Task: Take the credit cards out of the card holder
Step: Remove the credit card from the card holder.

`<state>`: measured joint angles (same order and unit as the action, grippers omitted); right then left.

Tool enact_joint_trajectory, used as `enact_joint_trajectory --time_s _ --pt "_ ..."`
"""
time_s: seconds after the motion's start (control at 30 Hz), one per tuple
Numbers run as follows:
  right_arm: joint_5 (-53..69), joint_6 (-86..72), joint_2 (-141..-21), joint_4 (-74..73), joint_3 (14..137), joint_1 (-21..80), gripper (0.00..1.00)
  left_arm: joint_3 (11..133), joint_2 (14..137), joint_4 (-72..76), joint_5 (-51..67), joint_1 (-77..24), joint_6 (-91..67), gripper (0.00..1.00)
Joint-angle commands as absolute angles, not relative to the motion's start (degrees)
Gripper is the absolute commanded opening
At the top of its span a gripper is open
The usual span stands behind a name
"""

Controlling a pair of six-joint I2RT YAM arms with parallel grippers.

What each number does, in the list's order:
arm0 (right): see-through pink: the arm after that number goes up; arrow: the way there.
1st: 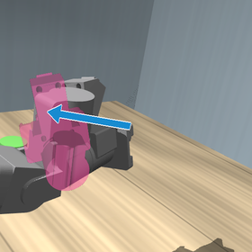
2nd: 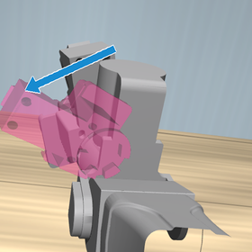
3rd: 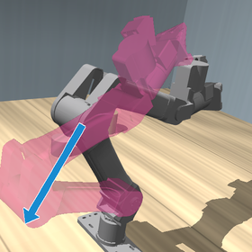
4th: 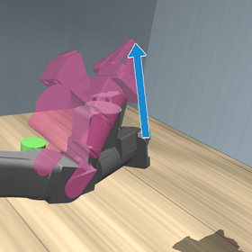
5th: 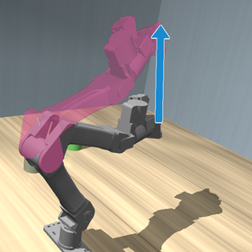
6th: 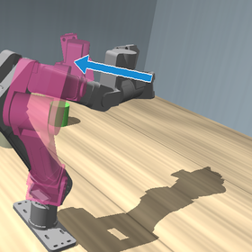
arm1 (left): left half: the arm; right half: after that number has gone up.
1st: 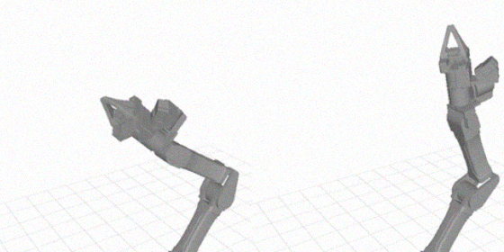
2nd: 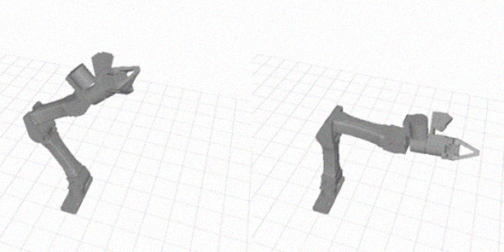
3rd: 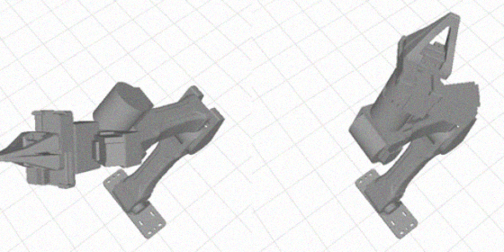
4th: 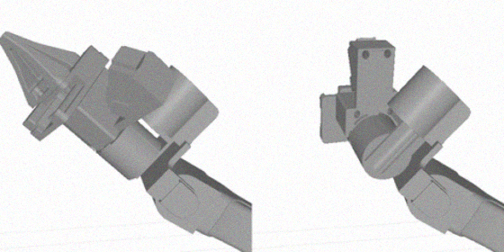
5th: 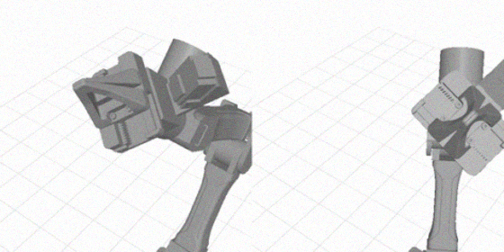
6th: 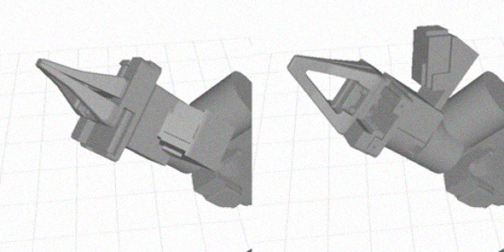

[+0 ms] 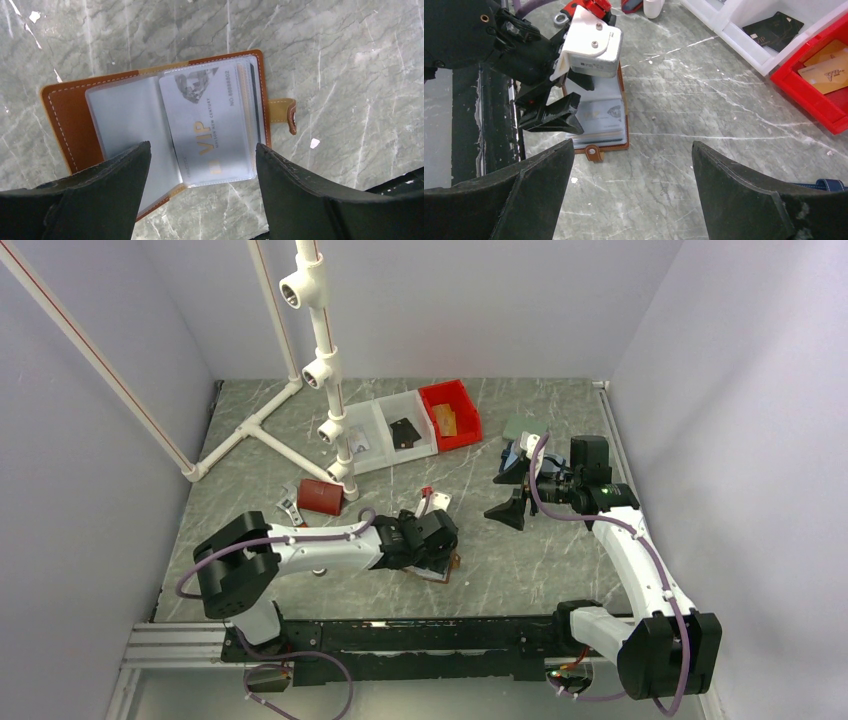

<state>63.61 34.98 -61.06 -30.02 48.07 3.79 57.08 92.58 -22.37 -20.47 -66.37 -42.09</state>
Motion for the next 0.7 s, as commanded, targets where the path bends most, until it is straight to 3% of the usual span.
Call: enact_joint_trajectory --time_s 0.0,0.67 --pt "66.48 34.89 -61.04 -28.04 48.0 3.6 0.9 60.52 94.2 -22.96 -21.32 -65.95 -40.26 0.82" --pt "66.42 34.89 -62.17 -28.3 48.17 3.64 0.9 60.81 96.76 -21.74 -18.94 -64.6 -41.53 0.74"
